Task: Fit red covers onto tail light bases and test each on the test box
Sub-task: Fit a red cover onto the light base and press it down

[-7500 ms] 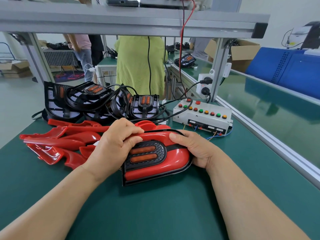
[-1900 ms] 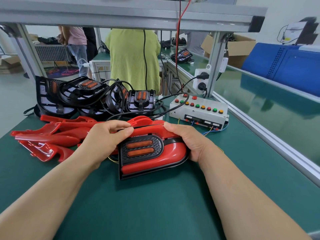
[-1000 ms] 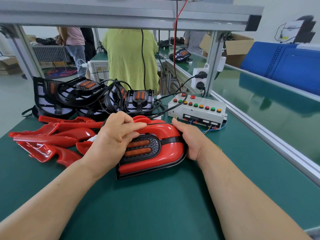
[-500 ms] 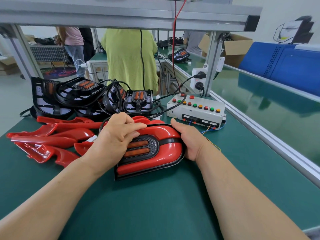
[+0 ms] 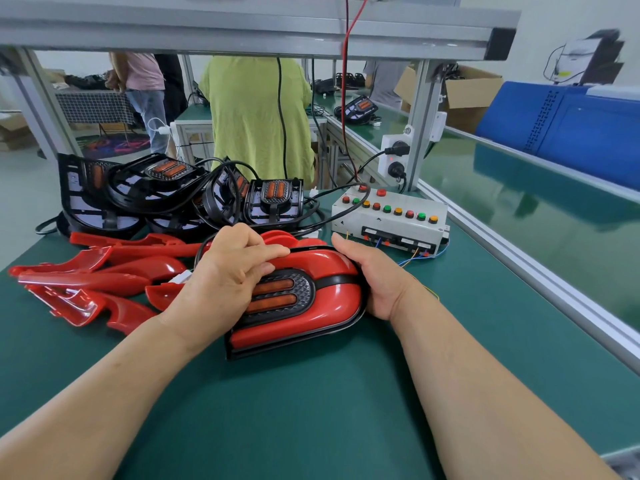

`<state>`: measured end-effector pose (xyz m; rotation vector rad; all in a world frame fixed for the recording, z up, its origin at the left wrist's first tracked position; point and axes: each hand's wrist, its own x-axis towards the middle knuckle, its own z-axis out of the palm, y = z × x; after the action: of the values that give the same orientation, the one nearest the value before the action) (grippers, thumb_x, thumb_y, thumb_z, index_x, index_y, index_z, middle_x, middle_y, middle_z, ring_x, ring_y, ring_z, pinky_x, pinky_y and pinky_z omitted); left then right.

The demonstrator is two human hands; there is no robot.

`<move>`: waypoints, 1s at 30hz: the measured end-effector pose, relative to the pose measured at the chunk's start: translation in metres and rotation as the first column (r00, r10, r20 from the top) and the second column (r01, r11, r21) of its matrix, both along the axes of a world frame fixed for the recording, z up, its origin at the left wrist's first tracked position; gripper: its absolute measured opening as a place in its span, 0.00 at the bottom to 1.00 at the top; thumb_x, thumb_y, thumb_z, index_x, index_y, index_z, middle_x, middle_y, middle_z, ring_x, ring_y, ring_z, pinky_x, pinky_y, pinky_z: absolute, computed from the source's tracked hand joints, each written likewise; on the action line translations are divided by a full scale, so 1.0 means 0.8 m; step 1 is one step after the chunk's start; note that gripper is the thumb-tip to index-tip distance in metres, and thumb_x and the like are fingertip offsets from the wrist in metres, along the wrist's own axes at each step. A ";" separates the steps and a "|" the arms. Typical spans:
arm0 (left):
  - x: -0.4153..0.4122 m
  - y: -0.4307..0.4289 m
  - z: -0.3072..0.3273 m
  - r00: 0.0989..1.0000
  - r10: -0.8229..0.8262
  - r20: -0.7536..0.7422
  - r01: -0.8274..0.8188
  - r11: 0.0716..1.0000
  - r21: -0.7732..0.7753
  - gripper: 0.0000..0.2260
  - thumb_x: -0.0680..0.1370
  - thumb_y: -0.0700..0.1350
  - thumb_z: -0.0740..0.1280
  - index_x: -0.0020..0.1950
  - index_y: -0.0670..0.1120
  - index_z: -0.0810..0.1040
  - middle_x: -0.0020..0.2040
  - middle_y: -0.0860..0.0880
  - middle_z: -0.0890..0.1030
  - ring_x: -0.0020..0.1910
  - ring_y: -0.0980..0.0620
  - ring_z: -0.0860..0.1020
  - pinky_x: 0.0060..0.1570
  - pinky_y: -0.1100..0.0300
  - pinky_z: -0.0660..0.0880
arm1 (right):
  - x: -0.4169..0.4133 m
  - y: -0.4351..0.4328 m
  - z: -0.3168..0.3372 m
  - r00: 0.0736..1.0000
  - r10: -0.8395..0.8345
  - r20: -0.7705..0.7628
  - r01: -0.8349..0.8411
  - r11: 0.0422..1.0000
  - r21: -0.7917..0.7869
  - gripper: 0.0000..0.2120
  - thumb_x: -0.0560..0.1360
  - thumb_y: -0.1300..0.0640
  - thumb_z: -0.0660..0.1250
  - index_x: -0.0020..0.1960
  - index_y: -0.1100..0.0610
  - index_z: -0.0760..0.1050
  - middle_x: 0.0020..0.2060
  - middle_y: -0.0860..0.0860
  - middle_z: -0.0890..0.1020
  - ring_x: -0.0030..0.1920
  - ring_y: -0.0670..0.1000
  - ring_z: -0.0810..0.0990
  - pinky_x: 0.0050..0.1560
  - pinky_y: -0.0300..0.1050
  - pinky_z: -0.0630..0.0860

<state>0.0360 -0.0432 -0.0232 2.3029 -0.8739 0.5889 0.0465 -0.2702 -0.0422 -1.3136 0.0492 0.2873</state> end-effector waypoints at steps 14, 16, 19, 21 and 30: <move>-0.003 0.001 0.000 0.999 0.040 -0.005 -0.040 0.999 -0.013 0.16 0.78 0.32 0.68 0.62 0.46 0.83 0.46 0.50 0.72 0.51 0.49 0.71 0.56 0.70 0.68 | -0.010 -0.002 0.006 0.999 0.041 -0.022 -0.040 0.999 0.026 0.16 0.80 0.53 0.63 0.62 0.61 0.78 0.49 0.59 0.84 0.45 0.56 0.83 0.50 0.52 0.82; -0.002 0.000 -0.001 0.999 0.047 0.000 -0.047 0.999 -0.010 0.16 0.77 0.32 0.68 0.62 0.46 0.83 0.46 0.50 0.72 0.50 0.49 0.71 0.56 0.69 0.68 | -0.010 -0.001 0.006 0.999 0.035 -0.026 -0.034 0.999 0.021 0.17 0.80 0.52 0.63 0.63 0.62 0.77 0.49 0.59 0.84 0.45 0.56 0.83 0.50 0.52 0.82; -0.001 -0.001 -0.002 0.999 0.049 0.000 -0.049 0.999 -0.003 0.16 0.77 0.32 0.68 0.62 0.46 0.83 0.46 0.50 0.72 0.51 0.49 0.71 0.57 0.65 0.69 | -0.011 0.000 0.008 0.997 0.075 -0.014 -0.075 0.997 0.015 0.18 0.78 0.49 0.65 0.60 0.60 0.79 0.49 0.58 0.85 0.46 0.55 0.85 0.49 0.50 0.83; -0.001 0.000 -0.002 0.999 0.045 0.000 -0.045 0.999 0.000 0.16 0.77 0.32 0.68 0.62 0.45 0.82 0.46 0.50 0.72 0.51 0.48 0.71 0.58 0.64 0.70 | -0.012 0.001 0.008 0.997 0.075 0.004 -0.075 0.997 -0.008 0.24 0.74 0.49 0.68 0.63 0.64 0.78 0.54 0.63 0.83 0.51 0.59 0.83 0.56 0.55 0.81; 0.000 -0.002 -0.004 0.998 0.056 -0.023 -0.056 0.998 -0.016 0.15 0.77 0.32 0.68 0.61 0.45 0.83 0.47 0.50 0.73 0.52 0.49 0.72 0.58 0.66 0.68 | -0.009 0.004 0.002 1.000 -0.003 0.030 0.005 0.998 -0.063 0.21 0.77 0.57 0.68 0.64 0.69 0.74 0.53 0.66 0.80 0.44 0.58 0.80 0.51 0.51 0.80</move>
<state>0.0357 -0.0450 -0.0264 2.3208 -0.7931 0.5903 0.0397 -0.2672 -0.0405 -1.3803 0.0365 0.2643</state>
